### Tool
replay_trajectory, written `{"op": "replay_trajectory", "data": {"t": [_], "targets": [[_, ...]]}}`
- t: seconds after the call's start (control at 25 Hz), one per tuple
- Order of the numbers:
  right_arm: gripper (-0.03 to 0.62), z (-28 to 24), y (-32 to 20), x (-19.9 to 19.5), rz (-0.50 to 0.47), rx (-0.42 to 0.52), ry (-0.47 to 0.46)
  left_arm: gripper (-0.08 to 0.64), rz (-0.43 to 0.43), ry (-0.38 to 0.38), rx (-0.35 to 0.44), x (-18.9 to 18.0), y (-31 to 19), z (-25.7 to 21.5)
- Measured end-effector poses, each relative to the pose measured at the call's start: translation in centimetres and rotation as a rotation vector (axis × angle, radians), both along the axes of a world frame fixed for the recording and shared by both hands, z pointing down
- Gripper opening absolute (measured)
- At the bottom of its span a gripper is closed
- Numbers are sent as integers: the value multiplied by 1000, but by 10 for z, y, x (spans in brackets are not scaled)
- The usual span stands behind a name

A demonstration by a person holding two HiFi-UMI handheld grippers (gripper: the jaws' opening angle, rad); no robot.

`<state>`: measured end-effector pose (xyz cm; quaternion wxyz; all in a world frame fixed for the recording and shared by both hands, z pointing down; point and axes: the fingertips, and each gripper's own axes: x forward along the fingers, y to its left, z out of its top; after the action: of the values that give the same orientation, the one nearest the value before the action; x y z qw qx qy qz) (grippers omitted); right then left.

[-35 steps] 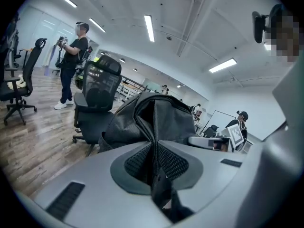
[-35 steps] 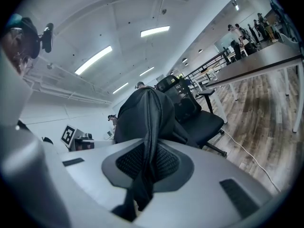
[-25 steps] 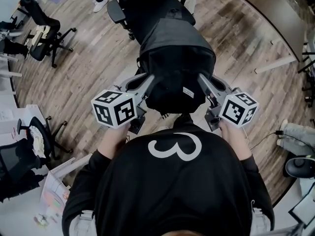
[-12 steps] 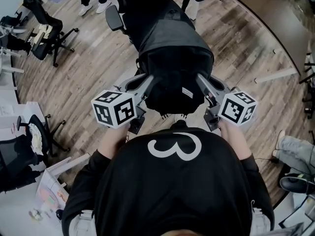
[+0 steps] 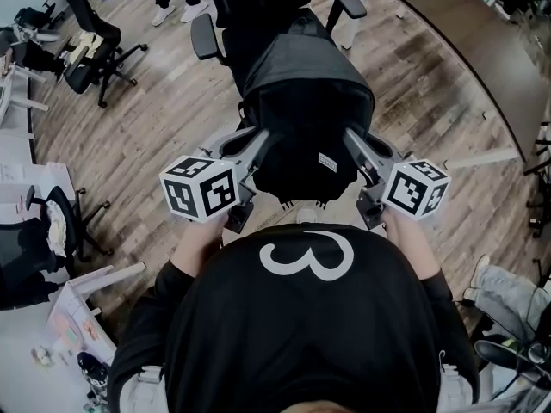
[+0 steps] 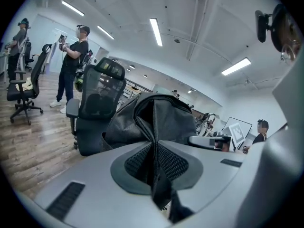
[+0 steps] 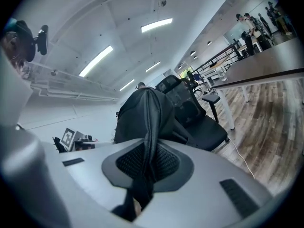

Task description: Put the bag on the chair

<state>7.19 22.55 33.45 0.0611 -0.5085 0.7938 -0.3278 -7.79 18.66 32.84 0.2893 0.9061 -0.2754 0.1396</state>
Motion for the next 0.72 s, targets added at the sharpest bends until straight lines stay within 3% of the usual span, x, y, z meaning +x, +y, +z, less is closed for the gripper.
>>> {"op": "replay_trajectory", "data": {"t": [0.28, 0.72], "targets": [[54, -10, -10, 16, -11, 20, 25, 49, -33, 9, 20, 16, -6, -8], [54, -14, -27, 39, -1, 33, 15, 49, -10, 18, 37, 40, -24, -14]]}}
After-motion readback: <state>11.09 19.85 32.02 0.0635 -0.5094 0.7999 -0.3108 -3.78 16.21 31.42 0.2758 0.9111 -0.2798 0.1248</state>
